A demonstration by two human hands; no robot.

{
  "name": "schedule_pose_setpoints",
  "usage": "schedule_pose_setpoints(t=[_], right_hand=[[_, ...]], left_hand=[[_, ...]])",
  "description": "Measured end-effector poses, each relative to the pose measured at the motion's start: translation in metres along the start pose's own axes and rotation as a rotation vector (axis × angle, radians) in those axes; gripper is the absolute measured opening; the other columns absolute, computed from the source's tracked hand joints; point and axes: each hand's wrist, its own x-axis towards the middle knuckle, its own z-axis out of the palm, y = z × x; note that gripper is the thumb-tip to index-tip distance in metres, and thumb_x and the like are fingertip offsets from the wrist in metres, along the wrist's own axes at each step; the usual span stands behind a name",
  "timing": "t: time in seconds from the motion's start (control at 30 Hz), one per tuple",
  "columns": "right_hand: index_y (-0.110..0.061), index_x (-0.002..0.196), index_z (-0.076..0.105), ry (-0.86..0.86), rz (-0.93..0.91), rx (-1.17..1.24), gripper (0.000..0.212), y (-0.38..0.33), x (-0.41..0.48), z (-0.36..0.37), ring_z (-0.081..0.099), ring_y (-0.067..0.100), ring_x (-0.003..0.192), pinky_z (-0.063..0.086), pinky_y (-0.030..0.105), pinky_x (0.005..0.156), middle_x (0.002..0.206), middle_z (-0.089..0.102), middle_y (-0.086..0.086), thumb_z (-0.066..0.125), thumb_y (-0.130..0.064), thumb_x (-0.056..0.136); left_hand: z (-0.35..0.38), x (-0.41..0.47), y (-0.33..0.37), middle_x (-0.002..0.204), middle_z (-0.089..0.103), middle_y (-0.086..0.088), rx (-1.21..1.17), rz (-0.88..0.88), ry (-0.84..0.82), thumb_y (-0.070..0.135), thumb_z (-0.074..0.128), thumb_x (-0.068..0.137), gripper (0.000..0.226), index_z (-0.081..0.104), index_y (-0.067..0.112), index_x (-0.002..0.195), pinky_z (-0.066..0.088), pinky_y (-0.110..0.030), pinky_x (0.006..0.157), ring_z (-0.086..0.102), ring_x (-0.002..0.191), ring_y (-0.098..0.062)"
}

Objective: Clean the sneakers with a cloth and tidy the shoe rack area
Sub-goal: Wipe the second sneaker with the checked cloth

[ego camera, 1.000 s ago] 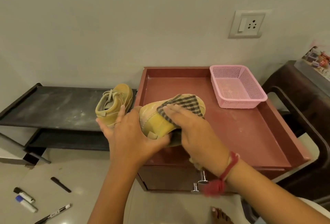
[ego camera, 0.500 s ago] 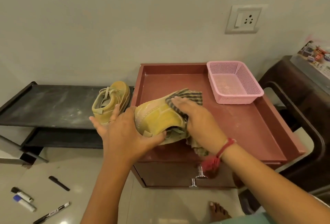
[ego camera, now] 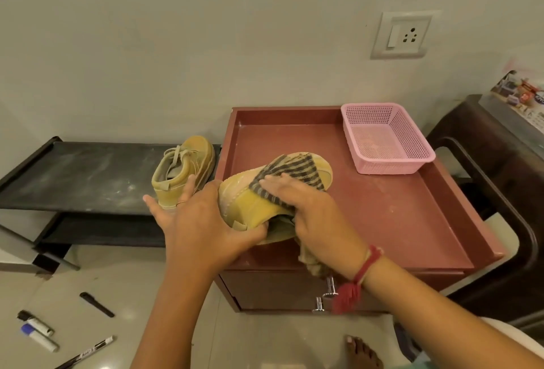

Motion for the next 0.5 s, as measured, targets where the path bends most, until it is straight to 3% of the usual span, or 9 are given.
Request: schedule_pose_setpoints(t=[0.1, 0.2, 0.37, 0.43, 0.5], right_hand=[[-0.016, 0.131, 0.052, 0.095, 0.122, -0.013, 0.065, 0.011, 0.015, -0.009, 0.035, 0.013, 0.134, 0.021, 0.029, 0.115, 0.138, 0.048, -0.002, 0.039, 0.014, 0.075], [-0.014, 0.131, 0.051, -0.01, 0.01, 0.02, 0.067, -0.006, 0.006, 0.002, 0.033, 0.007, 0.133, 0.017, 0.017, 0.113, 0.137, 0.048, -0.003, 0.034, 0.011, 0.072], [-0.018, 0.132, 0.051, 0.026, 0.147, 0.028, 0.074, 0.021, 0.024, -0.015, 0.03, 0.016, 0.138, 0.021, 0.032, 0.116, 0.14, 0.045, -0.002, 0.037, 0.021, 0.07], [-0.018, 0.134, 0.047, -0.06, 0.096, 0.03, 0.074, 0.01, 0.019, -0.013, 0.024, 0.012, 0.139, 0.016, 0.024, 0.116, 0.143, 0.04, -0.005, 0.037, 0.021, 0.072], [-0.021, 0.135, 0.046, -0.159, 0.003, 0.084, 0.078, -0.002, 0.006, -0.007, 0.022, 0.004, 0.137, 0.013, 0.016, 0.114, 0.142, 0.038, -0.013, 0.035, 0.023, 0.071]], left_hand=[[0.0, 0.0, 0.0, 0.112, 0.065, 0.006, -0.012, -0.019, 0.001, 0.082, 0.046, 0.047, 0.089, 0.061, 0.023, 0.111, -0.011, -0.064, 0.108, 0.036, 0.138, -0.023], [0.0, 0.001, 0.0, 0.108, 0.065, 0.007, -0.036, -0.033, 0.005, 0.079, 0.047, 0.047, 0.084, 0.062, 0.024, 0.108, -0.009, -0.065, 0.108, 0.037, 0.137, -0.024], [0.0, 0.001, -0.001, 0.104, 0.061, 0.009, -0.013, -0.039, -0.012, 0.084, 0.043, 0.046, 0.091, 0.061, 0.024, 0.111, -0.008, -0.064, 0.109, 0.038, 0.136, -0.024], [0.0, 0.001, -0.001, 0.095, 0.054, 0.013, -0.035, -0.041, 0.002, 0.082, 0.045, 0.046, 0.085, 0.061, 0.025, 0.107, -0.007, -0.065, 0.109, 0.042, 0.133, -0.025], [0.0, 0.0, -0.002, 0.1, 0.062, 0.01, -0.019, -0.028, -0.009, 0.08, 0.047, 0.045, 0.084, 0.061, 0.025, 0.107, -0.008, -0.065, 0.109, 0.042, 0.134, -0.024]])
